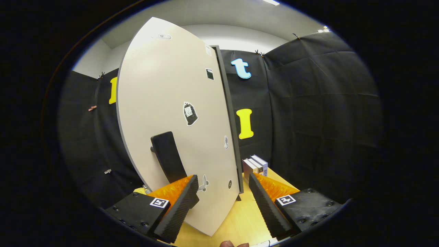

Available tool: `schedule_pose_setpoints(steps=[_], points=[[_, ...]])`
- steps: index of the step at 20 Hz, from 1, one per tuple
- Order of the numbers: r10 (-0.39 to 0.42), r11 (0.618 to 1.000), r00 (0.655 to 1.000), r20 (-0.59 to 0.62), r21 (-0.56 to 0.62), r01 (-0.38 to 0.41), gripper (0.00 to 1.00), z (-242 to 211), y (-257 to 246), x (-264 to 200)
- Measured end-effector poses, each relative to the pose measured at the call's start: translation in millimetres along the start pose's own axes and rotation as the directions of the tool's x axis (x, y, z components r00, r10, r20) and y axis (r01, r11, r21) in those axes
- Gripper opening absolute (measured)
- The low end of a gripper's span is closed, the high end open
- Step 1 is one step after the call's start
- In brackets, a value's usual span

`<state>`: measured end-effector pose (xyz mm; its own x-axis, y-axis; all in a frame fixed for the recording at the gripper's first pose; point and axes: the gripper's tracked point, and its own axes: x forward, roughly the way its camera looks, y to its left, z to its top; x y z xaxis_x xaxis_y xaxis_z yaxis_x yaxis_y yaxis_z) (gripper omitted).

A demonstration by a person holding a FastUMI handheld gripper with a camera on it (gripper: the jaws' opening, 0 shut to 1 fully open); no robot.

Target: Open the shoe cabinet door, grab the shoes and put them into the shoe cabinet, then close the shoe cabinet door.

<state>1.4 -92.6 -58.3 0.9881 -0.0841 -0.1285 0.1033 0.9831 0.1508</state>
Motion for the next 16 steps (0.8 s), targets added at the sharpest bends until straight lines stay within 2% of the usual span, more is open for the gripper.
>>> schedule_pose_setpoints(steps=[8, 16], points=[[0.140, 0.990, 0.990, -0.027, -0.024, -0.141, 0.98, -17, 88, 15], [0.167, 0.985, 0.986, -0.006, -0.039, -0.167, 0.98, -11, 107, 14]])
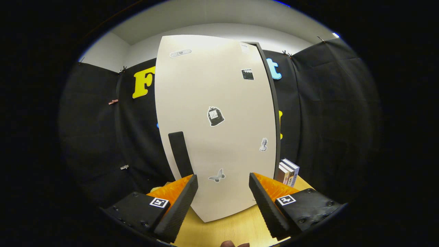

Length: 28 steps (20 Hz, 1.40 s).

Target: Open the shoe cabinet door, grab the shoes and put them into the shoe cabinet, then close the shoe cabinet door.

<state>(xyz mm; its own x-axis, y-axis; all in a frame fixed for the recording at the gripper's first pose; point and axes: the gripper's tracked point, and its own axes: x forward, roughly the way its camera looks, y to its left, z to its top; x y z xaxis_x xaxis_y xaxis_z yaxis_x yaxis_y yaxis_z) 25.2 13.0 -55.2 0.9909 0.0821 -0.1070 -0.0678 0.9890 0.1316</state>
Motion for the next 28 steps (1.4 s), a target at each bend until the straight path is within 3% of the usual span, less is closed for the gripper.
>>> schedule_pose_setpoints(steps=[28], points=[[0.002, 0.999, 1.000, 0.006, -0.040, -0.002, 0.98, -2, -9, 9]])
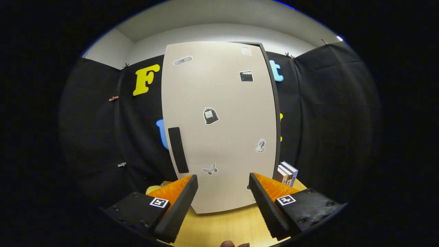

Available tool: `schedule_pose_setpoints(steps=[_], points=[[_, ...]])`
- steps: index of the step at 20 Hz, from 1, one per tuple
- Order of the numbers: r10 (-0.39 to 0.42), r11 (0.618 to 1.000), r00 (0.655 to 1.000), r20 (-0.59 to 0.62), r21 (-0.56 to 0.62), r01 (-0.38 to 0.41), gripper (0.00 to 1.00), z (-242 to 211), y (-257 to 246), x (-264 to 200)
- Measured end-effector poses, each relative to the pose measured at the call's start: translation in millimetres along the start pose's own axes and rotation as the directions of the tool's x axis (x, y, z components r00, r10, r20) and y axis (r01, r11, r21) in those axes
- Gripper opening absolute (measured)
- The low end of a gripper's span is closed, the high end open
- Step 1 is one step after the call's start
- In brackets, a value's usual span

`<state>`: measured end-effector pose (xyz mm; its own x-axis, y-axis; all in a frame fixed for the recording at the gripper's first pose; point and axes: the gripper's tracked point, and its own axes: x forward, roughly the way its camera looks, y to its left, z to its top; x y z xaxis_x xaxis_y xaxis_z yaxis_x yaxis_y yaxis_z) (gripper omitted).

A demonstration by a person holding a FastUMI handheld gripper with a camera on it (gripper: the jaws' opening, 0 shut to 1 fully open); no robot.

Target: Open the shoe cabinet door, grab the shoes and put them into the shoe cabinet, then close the shoe cabinet door.

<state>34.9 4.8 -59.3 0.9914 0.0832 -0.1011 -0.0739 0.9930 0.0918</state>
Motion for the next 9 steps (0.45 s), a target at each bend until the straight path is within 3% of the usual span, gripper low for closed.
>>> schedule_pose_setpoints(steps=[9], points=[[-0.003, 1.000, 1.000, 0.013, -0.018, 0.003, 0.98, 4.4, 0.0, 0.4]])
